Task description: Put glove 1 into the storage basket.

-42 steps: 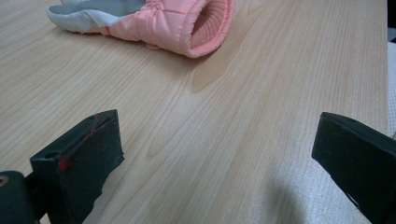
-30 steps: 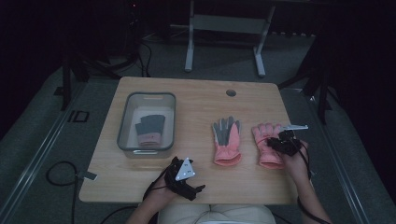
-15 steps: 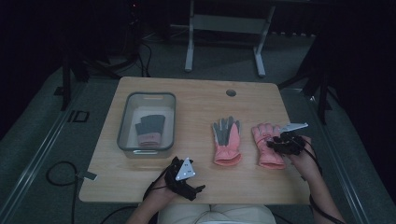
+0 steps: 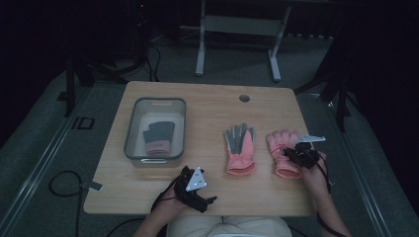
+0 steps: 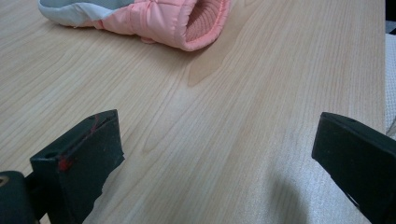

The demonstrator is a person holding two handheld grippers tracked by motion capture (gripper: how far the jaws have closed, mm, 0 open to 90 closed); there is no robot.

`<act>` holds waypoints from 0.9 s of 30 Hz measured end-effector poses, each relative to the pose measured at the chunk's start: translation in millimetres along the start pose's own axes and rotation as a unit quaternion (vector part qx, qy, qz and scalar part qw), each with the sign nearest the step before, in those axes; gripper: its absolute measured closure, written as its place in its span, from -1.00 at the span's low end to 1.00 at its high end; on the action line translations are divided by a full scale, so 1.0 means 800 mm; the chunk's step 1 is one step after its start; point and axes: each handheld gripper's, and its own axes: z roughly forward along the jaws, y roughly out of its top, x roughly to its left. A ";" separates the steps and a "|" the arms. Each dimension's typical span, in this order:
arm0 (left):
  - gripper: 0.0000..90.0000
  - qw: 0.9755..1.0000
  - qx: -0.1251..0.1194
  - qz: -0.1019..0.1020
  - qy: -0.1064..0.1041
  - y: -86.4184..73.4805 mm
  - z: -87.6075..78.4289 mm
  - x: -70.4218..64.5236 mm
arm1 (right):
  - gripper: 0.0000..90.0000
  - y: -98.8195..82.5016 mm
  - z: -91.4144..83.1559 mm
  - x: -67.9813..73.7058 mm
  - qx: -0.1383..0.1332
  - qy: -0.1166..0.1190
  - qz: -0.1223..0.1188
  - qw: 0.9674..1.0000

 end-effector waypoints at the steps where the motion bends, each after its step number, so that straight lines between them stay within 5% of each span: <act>1: -0.97 1.000 -0.001 0.000 0.000 0.000 0.000 0.000 | 0.90 0.001 -0.001 0.001 -0.001 -0.004 0.007 1.000; 7: -0.97 1.000 -0.002 -0.002 0.003 0.000 0.000 0.000 | 0.92 0.025 -0.026 0.014 -0.021 -0.025 0.024 0.999; 14: -0.97 1.000 -0.001 -0.001 0.003 -0.001 0.000 0.001 | 0.92 0.064 -0.061 0.038 -0.057 -0.014 0.015 0.998; 17: -0.97 1.000 0.001 0.001 0.004 -0.001 0.001 0.001 | 0.92 0.089 -0.079 0.055 -0.073 0.010 0.016 0.997; 27: -0.97 1.000 -0.003 -0.001 0.004 0.000 0.000 0.002 | 0.92 0.143 -0.095 0.126 -0.097 0.063 -0.035 0.993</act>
